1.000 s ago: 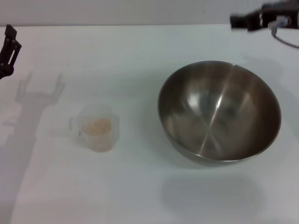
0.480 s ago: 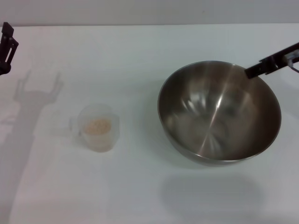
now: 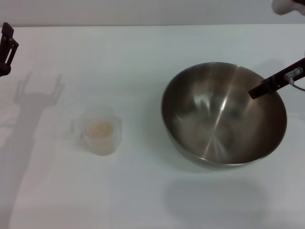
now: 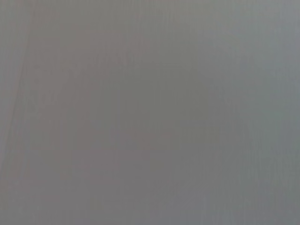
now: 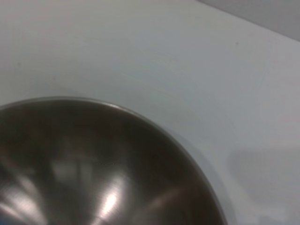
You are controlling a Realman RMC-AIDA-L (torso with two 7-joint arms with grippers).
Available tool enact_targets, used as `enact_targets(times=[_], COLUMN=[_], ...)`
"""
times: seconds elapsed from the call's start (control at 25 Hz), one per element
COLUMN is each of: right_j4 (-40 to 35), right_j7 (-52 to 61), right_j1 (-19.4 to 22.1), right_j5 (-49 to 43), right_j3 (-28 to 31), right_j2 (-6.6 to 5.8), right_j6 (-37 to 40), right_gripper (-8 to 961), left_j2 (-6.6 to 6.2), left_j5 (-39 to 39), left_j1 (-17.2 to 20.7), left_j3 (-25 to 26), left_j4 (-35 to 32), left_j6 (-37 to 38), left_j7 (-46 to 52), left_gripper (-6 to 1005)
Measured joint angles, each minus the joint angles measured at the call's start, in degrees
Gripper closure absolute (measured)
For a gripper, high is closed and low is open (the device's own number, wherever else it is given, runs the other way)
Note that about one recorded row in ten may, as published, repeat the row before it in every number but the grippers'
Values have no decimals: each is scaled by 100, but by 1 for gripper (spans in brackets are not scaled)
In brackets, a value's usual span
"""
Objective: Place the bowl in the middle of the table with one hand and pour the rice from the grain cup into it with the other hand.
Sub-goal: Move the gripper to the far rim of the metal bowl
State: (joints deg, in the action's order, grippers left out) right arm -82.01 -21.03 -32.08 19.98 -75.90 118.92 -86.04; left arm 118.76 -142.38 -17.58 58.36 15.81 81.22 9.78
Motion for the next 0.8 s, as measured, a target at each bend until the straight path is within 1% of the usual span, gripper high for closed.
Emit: enact_targets(times=[0.2,0.4,0.6,0.8], right_j4=[362,675,786,794], right_j7=[-167,-273,-413,-448], right_j1=[-148,-296,-359,-361], right_j5=[14,25,57,75], right_j3=[4,18,66,80], right_j2=[-1,-10,-14,-23], right_j6=[153,256,271,272], right_gripper=[187,287,489,623], left_j2=[9,15,16,22], left_j5=[0,0,0,0], left_j1=[0,0,-19,-35], left_j3=[0,-1,-1,-16], left_j4=[-6,24,34,36], left_j6=[-10,-10,-10,-10], left_j7=[-2,-2,-2,-2], left_gripper=[185,186,188,189])
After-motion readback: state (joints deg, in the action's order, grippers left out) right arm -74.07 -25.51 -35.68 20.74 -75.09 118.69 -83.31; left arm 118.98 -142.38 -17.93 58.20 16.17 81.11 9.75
